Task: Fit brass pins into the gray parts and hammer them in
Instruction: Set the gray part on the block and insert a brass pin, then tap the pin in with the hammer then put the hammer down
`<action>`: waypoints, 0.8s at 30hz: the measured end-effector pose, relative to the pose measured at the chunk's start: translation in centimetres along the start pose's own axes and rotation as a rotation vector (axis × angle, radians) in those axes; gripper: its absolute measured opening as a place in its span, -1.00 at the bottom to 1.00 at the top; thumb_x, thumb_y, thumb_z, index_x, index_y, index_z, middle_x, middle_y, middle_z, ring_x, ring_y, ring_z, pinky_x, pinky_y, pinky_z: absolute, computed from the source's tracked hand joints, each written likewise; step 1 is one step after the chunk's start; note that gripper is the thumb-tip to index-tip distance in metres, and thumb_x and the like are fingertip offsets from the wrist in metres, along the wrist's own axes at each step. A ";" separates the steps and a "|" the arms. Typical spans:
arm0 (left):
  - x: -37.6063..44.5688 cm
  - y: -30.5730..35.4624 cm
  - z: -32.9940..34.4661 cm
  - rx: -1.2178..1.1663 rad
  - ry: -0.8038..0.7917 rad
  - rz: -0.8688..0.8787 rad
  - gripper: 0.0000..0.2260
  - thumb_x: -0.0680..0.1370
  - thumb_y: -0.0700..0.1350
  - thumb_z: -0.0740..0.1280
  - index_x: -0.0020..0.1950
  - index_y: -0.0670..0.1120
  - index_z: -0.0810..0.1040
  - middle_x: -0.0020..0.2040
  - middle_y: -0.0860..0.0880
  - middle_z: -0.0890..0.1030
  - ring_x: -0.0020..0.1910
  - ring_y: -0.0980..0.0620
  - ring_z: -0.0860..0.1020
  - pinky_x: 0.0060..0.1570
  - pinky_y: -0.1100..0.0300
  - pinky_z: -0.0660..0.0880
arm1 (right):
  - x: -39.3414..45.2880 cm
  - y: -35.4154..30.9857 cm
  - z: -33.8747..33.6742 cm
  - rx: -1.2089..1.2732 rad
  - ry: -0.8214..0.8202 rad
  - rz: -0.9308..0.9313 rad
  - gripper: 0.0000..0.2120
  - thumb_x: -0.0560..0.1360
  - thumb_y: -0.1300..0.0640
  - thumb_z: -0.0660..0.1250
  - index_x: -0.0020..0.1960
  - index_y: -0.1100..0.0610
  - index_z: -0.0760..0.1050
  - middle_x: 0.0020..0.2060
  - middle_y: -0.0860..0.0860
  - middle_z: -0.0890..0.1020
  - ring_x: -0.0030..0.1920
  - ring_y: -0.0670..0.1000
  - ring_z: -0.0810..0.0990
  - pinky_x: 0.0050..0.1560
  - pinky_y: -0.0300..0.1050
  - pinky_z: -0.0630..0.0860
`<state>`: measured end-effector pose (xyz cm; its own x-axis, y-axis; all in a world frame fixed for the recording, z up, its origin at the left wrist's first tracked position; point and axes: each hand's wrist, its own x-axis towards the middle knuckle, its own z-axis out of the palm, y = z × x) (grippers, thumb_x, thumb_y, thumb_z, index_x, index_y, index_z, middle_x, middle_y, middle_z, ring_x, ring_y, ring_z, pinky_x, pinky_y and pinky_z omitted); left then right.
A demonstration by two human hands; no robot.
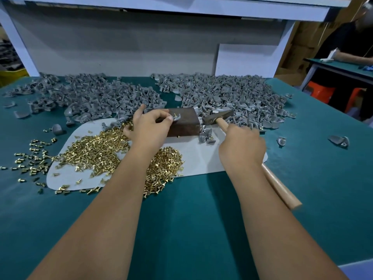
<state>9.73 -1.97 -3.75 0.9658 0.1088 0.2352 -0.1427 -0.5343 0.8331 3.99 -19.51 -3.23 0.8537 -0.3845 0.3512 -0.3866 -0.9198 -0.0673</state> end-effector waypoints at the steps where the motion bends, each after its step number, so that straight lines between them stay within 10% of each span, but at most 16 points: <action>1: 0.0 0.0 0.0 0.016 0.003 0.002 -0.88 0.57 0.03 0.34 -0.16 0.19 0.59 0.37 0.29 0.37 0.55 0.16 0.03 0.45 -0.16 -0.11 | -0.1 0.0 0.1 0.000 -0.002 -0.002 -0.73 0.49 0.24 0.18 0.14 0.12 0.52 0.05 0.16 0.57 0.13 0.19 0.45 -0.10 -0.05 0.26; 6: -0.2 0.1 0.3 0.100 0.054 0.038 -0.91 0.56 0.03 0.37 -0.12 0.21 0.56 0.50 0.04 0.34 0.56 0.11 0.05 0.44 -0.13 -0.06 | 0.5 -1.9 -0.8 0.300 0.163 -0.087 -0.77 0.54 0.05 0.25 0.13 0.05 0.59 0.07 0.10 0.49 0.10 0.16 0.41 0.10 0.02 0.31; 10: 0.0 0.0 0.5 0.135 0.089 0.050 -0.94 0.55 0.02 0.38 -0.09 0.20 0.57 0.49 0.03 0.35 0.55 0.12 0.06 0.45 -0.13 -0.05 | 2.6 -5.5 -1.4 0.687 -0.034 -0.249 -0.82 0.55 0.09 0.26 0.07 0.02 0.62 0.00 0.00 0.60 -0.02 0.02 0.53 0.00 -0.08 0.47; 24: 0.5 -0.4 0.7 0.131 0.142 0.104 -0.88 0.54 0.04 0.38 -0.18 0.23 0.56 0.38 0.08 0.49 0.53 0.14 0.12 0.25 0.06 -0.03 | 3.2 -8.8 -0.5 0.597 0.000 -0.297 -0.92 0.52 0.18 0.29 -0.14 0.14 0.51 -0.10 0.06 0.56 -0.08 0.07 0.50 -0.19 -0.13 0.33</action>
<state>10.38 -2.31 -4.29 0.9061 0.1595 0.3919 -0.2012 -0.6524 0.7307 9.95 -12.58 -1.07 0.8939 -0.1085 0.4349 0.1245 -0.8719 -0.4735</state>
